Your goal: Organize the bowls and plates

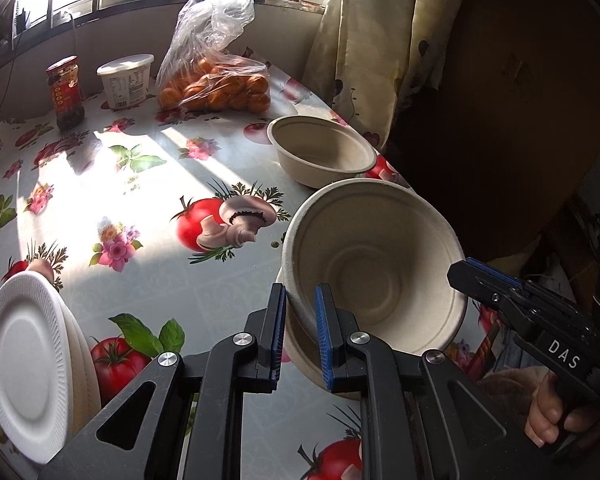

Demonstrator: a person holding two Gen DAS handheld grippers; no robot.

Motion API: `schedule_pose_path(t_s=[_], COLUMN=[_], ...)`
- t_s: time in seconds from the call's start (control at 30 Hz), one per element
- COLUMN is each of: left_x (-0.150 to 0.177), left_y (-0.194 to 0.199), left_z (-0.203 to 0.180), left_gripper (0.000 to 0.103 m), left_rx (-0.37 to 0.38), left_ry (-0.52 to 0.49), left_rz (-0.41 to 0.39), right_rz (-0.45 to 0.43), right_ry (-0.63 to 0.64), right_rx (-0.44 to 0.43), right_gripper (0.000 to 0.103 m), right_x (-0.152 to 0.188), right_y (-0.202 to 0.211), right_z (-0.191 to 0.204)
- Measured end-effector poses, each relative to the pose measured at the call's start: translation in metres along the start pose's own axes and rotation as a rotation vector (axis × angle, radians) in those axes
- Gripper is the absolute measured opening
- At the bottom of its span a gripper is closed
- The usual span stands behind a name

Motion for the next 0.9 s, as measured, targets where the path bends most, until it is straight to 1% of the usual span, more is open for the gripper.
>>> schedule_pose_path(t_s=[0.27, 0.9], left_x=[0.004, 0.015], left_y=[0.001, -0.005], left_z=[0.001, 0.002], left_gripper=[0.015, 0.015], left_rx=[-0.006, -0.020], left_ry=[0.004, 0.008], left_rz=[0.006, 0.041], right_rz=[0.012, 0.045], right_ry=[-0.012, -0.009], right_rx=[-0.006, 0.004], right_gripper=[0.020, 0.020], right_x=[0.013, 0.023], right_y=[0.001, -0.008], right_z=[-0.001, -0.004])
Point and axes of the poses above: each gripper's, at about its wrist camera, not at the fingertips, and y roughly against the way its jaws point, z to its left, x to its underside, the point moved 7 cm from there along -y, roughly the way its jaws point, and after that the axes turned 6 degrees about -y, right-handed, at the moved point
